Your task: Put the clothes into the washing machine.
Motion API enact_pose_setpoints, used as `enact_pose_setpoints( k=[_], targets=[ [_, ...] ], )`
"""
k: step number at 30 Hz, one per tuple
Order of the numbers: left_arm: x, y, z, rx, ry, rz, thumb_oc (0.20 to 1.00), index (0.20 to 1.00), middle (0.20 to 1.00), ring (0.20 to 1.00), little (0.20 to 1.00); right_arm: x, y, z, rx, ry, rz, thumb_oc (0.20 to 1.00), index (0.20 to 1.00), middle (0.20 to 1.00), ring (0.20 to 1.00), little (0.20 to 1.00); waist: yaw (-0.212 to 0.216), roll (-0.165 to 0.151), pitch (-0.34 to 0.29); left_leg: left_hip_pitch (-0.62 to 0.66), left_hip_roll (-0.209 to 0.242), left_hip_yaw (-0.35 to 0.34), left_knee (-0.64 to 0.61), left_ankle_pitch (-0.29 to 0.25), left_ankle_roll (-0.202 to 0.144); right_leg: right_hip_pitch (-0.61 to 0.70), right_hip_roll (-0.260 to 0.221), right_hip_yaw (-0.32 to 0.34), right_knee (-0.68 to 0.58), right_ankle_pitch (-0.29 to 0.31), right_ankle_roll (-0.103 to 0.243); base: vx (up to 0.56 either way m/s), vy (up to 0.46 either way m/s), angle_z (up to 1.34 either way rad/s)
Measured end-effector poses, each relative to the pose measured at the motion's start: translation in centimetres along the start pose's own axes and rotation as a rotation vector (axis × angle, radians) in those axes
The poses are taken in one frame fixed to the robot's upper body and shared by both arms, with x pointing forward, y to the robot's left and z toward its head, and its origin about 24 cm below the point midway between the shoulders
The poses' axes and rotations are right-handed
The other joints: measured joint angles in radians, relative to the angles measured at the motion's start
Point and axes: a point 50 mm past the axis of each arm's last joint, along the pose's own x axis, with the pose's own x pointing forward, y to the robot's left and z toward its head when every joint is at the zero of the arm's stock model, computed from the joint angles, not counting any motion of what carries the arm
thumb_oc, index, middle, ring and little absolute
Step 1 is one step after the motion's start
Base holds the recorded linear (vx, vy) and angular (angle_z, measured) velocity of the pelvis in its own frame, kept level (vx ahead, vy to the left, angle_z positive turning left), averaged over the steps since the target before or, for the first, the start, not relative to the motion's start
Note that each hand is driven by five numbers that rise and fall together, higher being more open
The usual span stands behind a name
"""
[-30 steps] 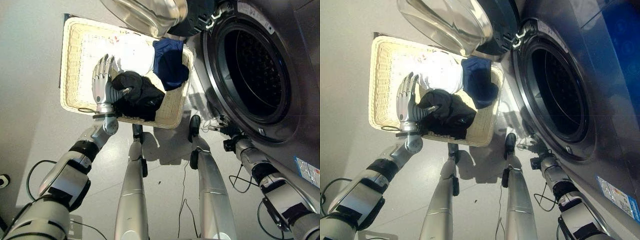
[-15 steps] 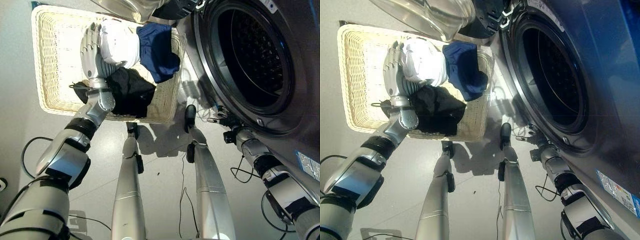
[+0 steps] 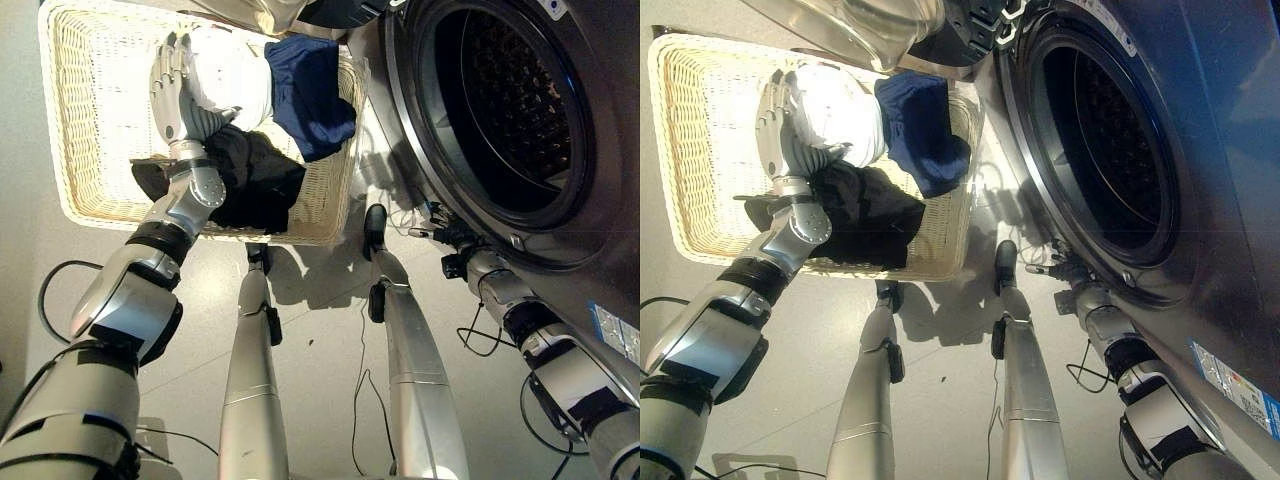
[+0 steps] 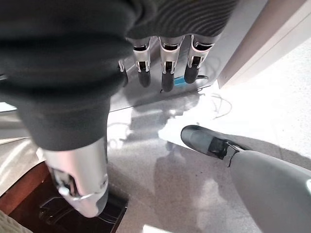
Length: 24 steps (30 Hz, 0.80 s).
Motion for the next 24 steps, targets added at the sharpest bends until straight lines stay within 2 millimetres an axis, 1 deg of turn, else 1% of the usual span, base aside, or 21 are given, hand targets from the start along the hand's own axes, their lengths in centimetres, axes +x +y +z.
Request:
enact_pose_setpoints(
  k=[2, 7, 19, 20, 24],
  targets=[
    [0.2, -0.1, 0.0, 0.002, 0.008, -0.028, 1.000, 1.000, 1.000, 1.000, 1.000, 0.0, 0.0, 0.0, -0.001, -0.002, 0.001, 1.000, 1.000, 1.000, 1.000, 1.000, 0.000, 0.000, 0.000, -0.004, 0.001, -0.004, 0.004, -0.001, -0.001, 0.000, 0.001, -0.003, 0.000, 0.000, 0.000, 0.00, 0.000, 0.00],
    [0.6, -0.2, -0.2, -0.013, 0.046, -0.101, 1.000, 1.000, 1.000, 1.000, 1.000, 0.0, 0.0, 0.1, 0.000, -0.004, 0.001, 1.000, 1.000, 1.000, 1.000, 1.000, 0.000, -0.012, -0.005, -0.007, 0.002, -0.005, 0.013, -0.002, -0.003, 0.000, 0.002, -0.003, 0.000, -0.003, 0.004, 0.00, 0.000, 0.00],
    [1.7, 0.3, -0.2, -0.014, 0.054, -0.234, 1.000, 1.000, 1.000, 1.000, 1.000, 0.2, 0.0, 0.5, -0.001, -0.016, 0.002, 1.000, 1.000, 1.000, 1.000, 1.000, 0.001, -0.013, -0.005, -0.011, 0.002, -0.004, 0.013, -0.003, -0.004, -0.004, 0.002, -0.002, -0.004, -0.003, 0.004, 0.00, 0.003, 0.00],
    [1.8, 0.3, -0.2, -0.013, 0.053, -0.244, 0.200, 0.200, 0.200, 0.200, 0.200, 0.2, 0.0, 0.6, -0.001, -0.017, 0.003, 1.000, 1.000, 1.000, 1.000, 1.000, 0.001, -0.013, -0.005, -0.011, 0.002, -0.004, 0.013, -0.003, -0.004, -0.004, 0.003, -0.002, -0.004, -0.003, 0.004, 0.00, 0.000, 0.00],
    [2.3, 0.5, 0.2, 0.029, 0.023, -0.290, 0.200, 0.200, 0.200, 0.200, 0.200, 0.2, 0.0, 0.8, -0.002, -0.023, 0.005, 1.000, 1.000, 1.000, 1.000, 1.000, 0.001, -0.013, -0.005, -0.011, 0.002, -0.004, 0.013, -0.003, -0.004, -0.004, 0.002, -0.002, -0.004, -0.003, 0.005, 0.00, 0.000, 0.00]
  ],
)
